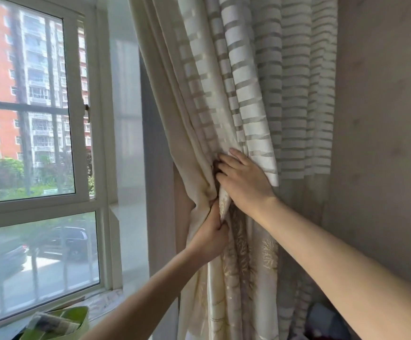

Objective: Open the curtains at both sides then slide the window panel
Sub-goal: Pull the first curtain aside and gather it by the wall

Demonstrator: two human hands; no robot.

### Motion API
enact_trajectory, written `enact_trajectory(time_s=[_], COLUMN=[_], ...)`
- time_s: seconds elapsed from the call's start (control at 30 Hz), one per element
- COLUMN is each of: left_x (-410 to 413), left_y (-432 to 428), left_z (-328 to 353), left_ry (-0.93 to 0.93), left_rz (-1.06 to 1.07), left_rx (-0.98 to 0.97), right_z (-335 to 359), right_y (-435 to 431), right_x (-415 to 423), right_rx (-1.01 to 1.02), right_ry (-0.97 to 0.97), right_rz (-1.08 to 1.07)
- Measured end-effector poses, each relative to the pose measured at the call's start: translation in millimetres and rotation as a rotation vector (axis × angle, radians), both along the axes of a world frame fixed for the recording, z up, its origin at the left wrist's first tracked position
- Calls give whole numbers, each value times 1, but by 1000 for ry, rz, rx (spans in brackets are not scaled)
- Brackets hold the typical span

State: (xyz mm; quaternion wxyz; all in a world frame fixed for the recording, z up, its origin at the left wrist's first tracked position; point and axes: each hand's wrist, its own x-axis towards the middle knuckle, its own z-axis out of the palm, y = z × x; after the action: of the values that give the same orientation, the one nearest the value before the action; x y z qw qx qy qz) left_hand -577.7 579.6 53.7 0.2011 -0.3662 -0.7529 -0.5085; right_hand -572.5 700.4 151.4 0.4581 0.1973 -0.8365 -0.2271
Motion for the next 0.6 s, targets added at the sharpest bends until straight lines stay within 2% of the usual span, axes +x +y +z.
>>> enact_trajectory(time_s=[0.23,0.43,0.6], left_x=[-27,-57,-86], left_y=[45,81,107], left_z=[2,0,3], left_ry=[185,-15,-38], left_rz=[148,10,-37], left_rx=[-7,-38,-17], right_z=[-1,-3,-5], right_y=[43,79,105], right_x=[-29,-58,-82], right_rx=[-6,-41,-116], right_ry=[1,1,9], right_rz=[-24,-59,-68])
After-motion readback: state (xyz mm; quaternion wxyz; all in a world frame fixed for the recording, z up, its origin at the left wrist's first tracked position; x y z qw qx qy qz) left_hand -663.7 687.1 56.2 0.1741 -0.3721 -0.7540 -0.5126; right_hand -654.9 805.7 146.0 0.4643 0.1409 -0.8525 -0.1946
